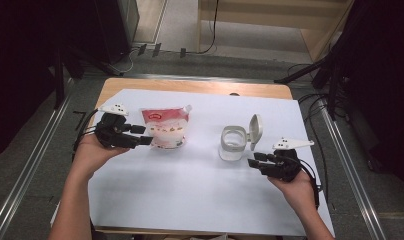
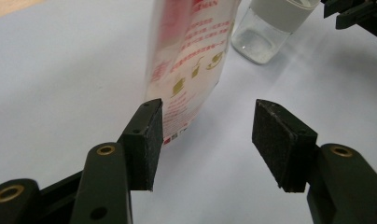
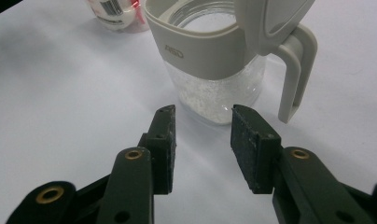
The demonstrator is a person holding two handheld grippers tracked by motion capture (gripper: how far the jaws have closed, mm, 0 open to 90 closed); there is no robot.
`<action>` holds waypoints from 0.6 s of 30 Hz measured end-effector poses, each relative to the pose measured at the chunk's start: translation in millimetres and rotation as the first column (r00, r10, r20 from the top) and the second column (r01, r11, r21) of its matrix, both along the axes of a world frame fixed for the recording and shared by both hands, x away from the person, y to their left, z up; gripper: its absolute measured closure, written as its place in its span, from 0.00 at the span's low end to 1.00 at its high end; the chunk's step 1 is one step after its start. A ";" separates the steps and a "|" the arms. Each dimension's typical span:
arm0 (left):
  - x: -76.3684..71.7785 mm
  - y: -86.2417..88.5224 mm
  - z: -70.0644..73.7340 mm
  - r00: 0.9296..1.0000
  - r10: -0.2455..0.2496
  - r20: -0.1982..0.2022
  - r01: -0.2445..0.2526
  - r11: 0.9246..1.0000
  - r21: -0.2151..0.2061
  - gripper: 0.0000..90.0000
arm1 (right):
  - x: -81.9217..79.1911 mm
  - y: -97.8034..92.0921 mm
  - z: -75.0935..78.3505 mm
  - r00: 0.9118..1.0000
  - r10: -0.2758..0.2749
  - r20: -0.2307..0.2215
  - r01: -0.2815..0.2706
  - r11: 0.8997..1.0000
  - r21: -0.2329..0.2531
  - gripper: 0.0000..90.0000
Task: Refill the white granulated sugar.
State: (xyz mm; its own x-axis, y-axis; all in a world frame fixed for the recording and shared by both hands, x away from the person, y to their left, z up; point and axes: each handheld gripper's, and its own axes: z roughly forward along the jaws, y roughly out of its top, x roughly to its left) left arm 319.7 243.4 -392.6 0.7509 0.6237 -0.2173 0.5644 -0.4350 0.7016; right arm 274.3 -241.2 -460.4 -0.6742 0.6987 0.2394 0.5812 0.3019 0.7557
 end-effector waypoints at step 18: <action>27.2 -1.5 11.8 0.999 0.034 0.004 -0.034 0.998 -0.046 0.53 | -5.7 5.9 -1.3 1.000 0.007 0.007 -0.007 1.000 -0.022 0.66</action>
